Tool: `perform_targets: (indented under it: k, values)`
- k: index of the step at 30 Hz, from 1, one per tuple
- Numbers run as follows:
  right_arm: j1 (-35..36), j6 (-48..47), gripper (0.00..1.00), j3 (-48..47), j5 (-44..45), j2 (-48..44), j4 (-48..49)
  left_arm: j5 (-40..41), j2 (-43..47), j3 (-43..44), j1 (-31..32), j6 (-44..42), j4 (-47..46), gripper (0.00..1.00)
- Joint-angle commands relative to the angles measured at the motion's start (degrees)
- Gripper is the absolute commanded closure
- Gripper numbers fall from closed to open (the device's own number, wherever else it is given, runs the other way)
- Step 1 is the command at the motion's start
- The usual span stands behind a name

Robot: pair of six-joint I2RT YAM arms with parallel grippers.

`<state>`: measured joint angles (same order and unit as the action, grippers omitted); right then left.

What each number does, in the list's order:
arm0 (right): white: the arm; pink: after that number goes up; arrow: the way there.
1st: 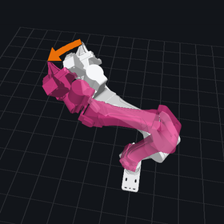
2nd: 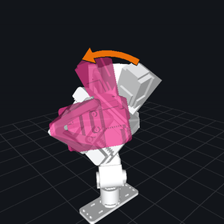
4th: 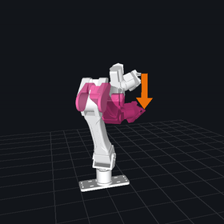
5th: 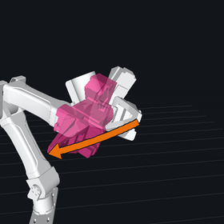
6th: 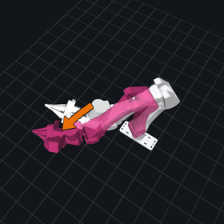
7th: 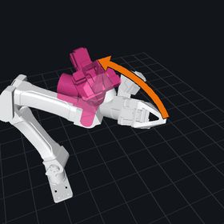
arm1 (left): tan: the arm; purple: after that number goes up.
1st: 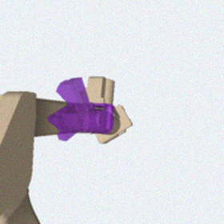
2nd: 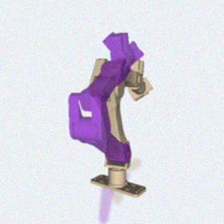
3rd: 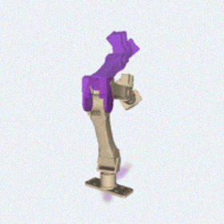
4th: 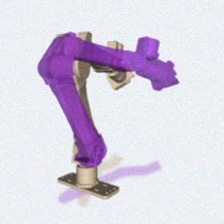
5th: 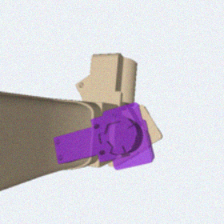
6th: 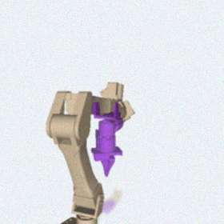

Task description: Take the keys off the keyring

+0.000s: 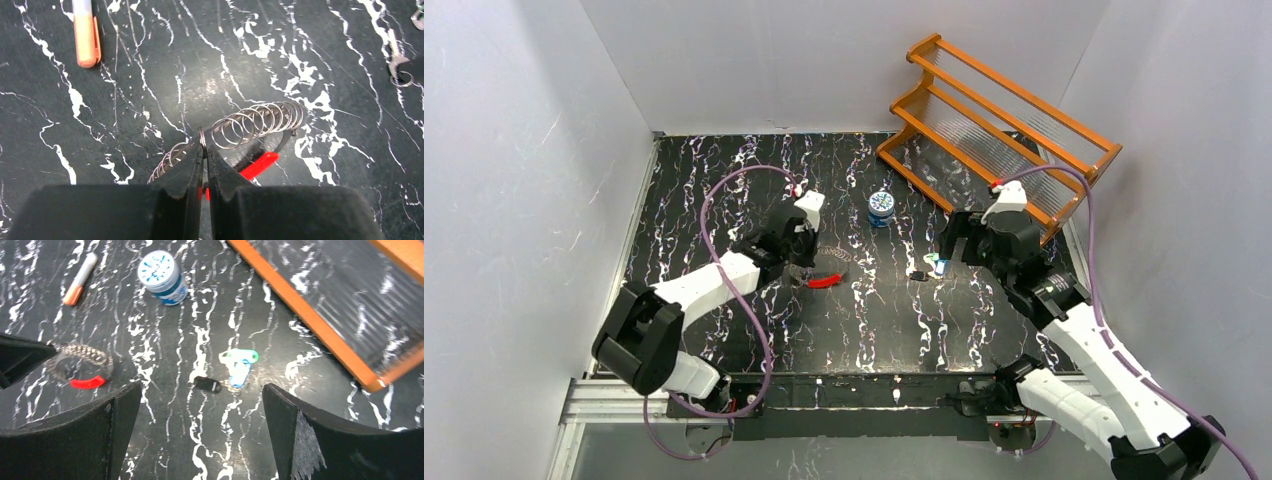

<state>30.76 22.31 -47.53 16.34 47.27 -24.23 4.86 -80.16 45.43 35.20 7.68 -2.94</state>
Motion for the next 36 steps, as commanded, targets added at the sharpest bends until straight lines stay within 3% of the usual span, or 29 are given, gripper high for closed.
perform_targets:
  k: [1,6,10,16,19,28,36]
  values:
    - [-0.2,-0.1,0.01,-2.5,9.9,-3.2,-4.5,-4.6,-2.1,2.7,-4.1,2.8,1.3,0.9]
    - [-0.1,2.0,0.01,-1.4,16.2,-10.6,-3.6,-4.5,-1.2,2.6,-5.1,2.4,1.6,0.68]
    - [-0.1,-1.6,0.01,1.1,12.7,-18.9,-2.0,-3.3,3.2,2.0,-5.2,1.5,2.5,0.54]
    - [-0.1,-2.9,0.01,2.0,14.1,-27.9,-2.0,0.1,16.4,1.5,-5.2,0.1,8.5,0.23]
    - [-0.1,-3.0,0.01,2.1,15.1,-30.9,-3.1,1.5,25.7,0.5,-5.2,0.2,11.4,0.02]
    - [-0.1,-8.9,0.01,6.9,9.0,-46.3,1.5,7.6,54.9,-4.5,-5.1,3.0,14.9,0.02]
    - [-0.1,-6.3,0.01,5.1,11.5,-45.5,-4.1,10.9,70.8,-8.9,-5.1,-1.1,17.1,0.02]
